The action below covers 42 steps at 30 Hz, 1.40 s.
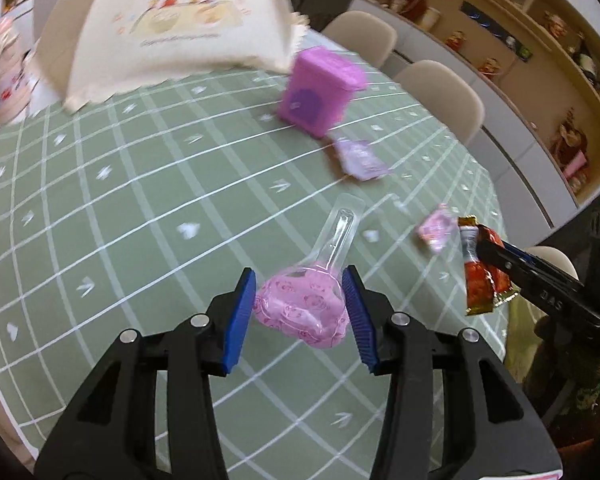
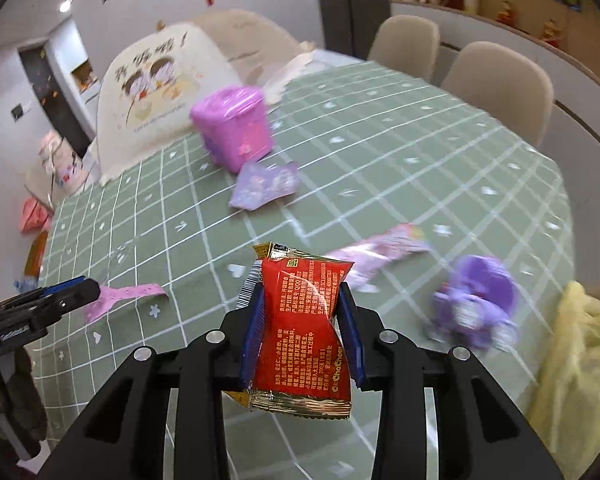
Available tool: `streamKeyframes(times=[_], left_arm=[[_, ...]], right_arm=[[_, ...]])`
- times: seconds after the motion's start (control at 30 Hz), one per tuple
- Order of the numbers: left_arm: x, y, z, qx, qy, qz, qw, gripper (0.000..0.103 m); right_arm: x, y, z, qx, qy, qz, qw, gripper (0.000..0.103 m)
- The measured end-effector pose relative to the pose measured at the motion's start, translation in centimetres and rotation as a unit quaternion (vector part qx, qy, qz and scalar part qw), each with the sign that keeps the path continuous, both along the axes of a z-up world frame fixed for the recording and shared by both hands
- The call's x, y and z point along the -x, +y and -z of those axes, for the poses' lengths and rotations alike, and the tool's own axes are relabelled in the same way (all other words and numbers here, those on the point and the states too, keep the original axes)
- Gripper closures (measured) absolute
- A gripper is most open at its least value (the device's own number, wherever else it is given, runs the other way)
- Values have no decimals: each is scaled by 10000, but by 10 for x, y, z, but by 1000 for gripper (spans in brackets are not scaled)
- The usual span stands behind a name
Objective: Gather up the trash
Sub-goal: 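Carry red candy wrapper toward yellow bag with right tool while left tool holds spoon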
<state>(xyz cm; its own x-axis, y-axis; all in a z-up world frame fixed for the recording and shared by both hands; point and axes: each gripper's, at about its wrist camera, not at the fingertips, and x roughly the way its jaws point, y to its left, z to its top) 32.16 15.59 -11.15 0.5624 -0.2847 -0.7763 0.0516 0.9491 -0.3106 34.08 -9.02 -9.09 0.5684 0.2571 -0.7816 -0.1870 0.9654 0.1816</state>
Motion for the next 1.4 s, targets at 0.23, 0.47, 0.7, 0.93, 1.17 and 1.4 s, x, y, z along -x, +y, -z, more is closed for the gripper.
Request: streamKeyframes(times=[0.23,0.47,0.7,0.93,1.17,1.4], left_arm=[[-6,-50,-14,-283,-285,511,9979,61],[-5,-68,-4,-462,-169,625,9968,61],[3,-91,-30,-534,-569,714,9944,63],[4,-125,-54,-514,-878,923,9905,65],[-1,-128,-28,-416,-620,813,9939,65],[2,-132,17,-421,-384,1152,9917,59]], right_arm=[[33,-47,-14,-43,-208,317,9993,69],[51,-71,-11,-203,-205,465,9985,69],[58,-80,-23,-84,-440,388,9982,69],[68,-103,-38,-48,-717,433,9965,69],[75,-120,-27,-165,-598,429,9972,69],[75,-119,-20,-188,-502,331,9980,69]])
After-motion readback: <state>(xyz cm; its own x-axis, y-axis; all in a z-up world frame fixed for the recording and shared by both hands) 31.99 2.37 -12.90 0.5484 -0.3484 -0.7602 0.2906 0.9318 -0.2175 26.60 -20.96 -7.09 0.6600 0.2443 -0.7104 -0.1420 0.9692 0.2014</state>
